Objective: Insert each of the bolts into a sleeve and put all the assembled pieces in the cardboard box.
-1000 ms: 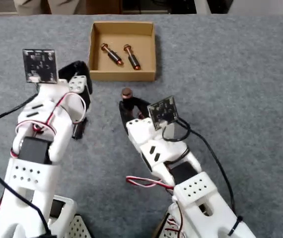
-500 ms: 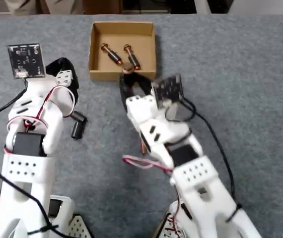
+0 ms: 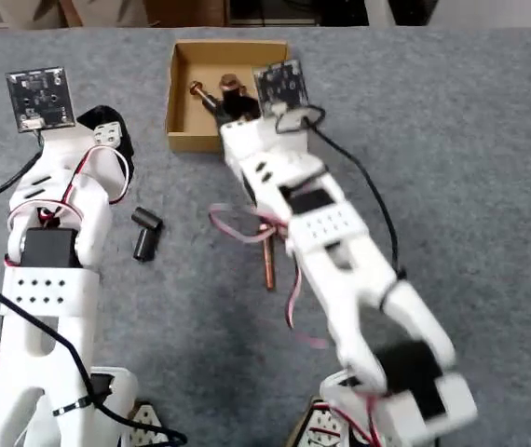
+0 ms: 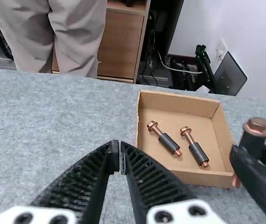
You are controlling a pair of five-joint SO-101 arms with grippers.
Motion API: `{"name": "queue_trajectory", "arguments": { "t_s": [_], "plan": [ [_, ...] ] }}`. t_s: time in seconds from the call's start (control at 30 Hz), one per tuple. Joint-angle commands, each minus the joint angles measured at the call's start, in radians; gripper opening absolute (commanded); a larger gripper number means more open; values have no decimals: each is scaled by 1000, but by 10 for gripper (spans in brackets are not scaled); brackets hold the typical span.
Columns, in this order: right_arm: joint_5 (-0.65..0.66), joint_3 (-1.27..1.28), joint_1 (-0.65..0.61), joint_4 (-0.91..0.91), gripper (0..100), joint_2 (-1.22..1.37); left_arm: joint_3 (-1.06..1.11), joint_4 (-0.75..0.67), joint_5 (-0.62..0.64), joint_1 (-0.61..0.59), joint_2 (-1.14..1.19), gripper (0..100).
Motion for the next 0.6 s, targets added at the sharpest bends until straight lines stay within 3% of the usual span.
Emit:
{"name": "queue_trajectory", "arguments": {
  "t_s": [0.0, 0.17, 0.27, 0.4, 0.57],
  "plan": [
    [8, -237, 62, -6, 2, 165, -60, -21, -8, -14, 2, 19],
    [8, -435, 88, 0, 3, 380, -60, -21, -8, -14, 2, 19],
    [6, -489, 88, 0, 56, 452, -60, -21, -8, -15, 2, 19],
    [0, -501, 85, 0, 163, 479, -60, -21, -5, -15, 4, 19],
    [-12, -496, 84, 0, 174, 483, -55, -20, 43, -15, 4, 88]
  ]
}}
